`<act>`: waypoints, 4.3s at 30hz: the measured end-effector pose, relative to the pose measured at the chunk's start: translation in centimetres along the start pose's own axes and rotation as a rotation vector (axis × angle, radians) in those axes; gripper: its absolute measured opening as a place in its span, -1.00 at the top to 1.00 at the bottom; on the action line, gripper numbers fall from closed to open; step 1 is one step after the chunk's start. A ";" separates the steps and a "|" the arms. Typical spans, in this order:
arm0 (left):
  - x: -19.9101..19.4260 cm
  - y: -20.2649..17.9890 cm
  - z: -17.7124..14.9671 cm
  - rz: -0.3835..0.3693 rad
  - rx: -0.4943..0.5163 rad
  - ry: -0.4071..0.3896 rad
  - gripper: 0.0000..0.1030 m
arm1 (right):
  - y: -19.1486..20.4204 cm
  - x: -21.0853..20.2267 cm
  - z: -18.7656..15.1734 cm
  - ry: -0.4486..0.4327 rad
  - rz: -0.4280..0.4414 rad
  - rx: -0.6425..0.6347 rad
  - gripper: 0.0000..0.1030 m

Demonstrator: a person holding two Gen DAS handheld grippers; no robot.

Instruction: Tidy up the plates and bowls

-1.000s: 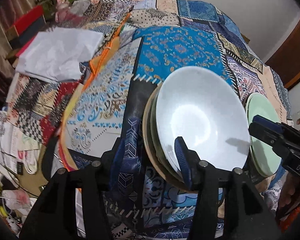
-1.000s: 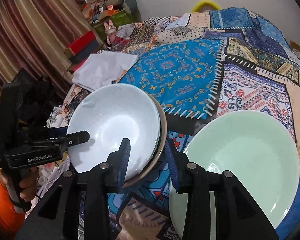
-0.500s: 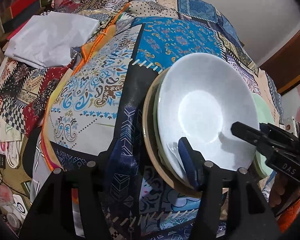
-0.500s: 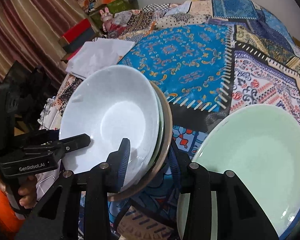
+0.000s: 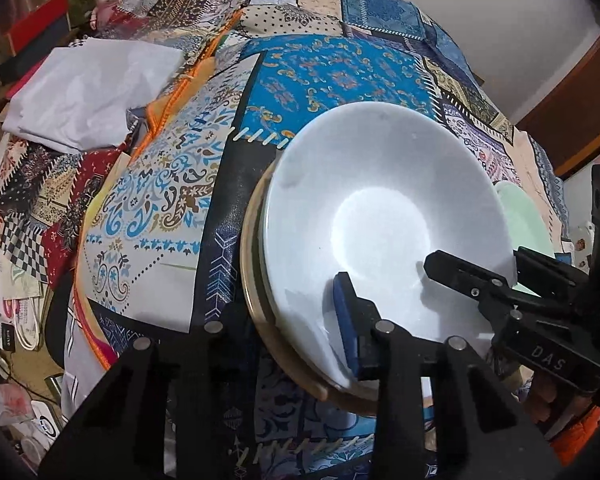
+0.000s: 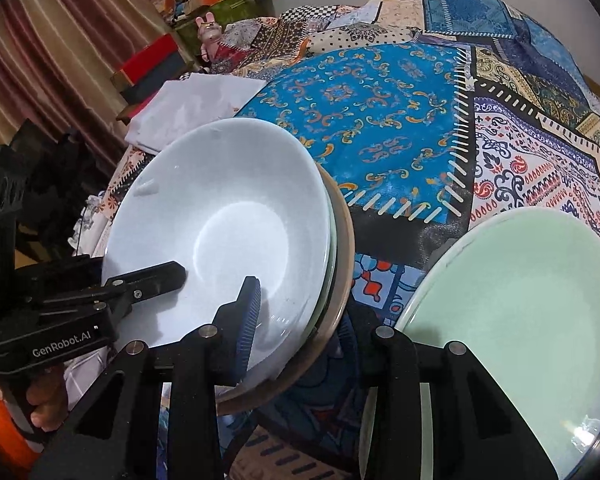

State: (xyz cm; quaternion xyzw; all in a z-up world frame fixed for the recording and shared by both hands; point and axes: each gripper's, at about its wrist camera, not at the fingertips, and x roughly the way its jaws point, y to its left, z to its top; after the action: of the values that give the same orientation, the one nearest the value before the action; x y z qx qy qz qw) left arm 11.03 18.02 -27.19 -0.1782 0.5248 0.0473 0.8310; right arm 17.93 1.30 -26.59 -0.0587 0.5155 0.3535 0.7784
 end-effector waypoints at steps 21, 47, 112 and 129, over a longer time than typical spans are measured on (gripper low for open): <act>-4.1 -3.2 0.9 0.019 0.034 -0.077 0.32 | -0.8 -4.6 0.4 -0.094 0.009 0.067 0.38; -9.5 -14.4 1.1 -0.027 0.209 -0.190 0.32 | -5.7 -15.2 -2.5 -0.287 -0.075 0.153 0.38; -4.3 -20.2 -0.7 -0.021 0.306 -0.108 0.07 | -12.5 -17.8 -8.2 -0.295 -0.130 0.320 0.24; -23.2 -22.3 -3.6 -0.124 0.371 -0.634 -0.34 | -2.8 -31.9 -8.3 -0.720 -0.205 0.071 -0.37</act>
State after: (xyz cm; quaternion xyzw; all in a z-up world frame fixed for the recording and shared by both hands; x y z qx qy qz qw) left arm 3.61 -1.47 -2.49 -0.0326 0.2291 -0.0459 0.9718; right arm 6.38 -20.22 -4.29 0.0452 0.2124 0.2537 0.9426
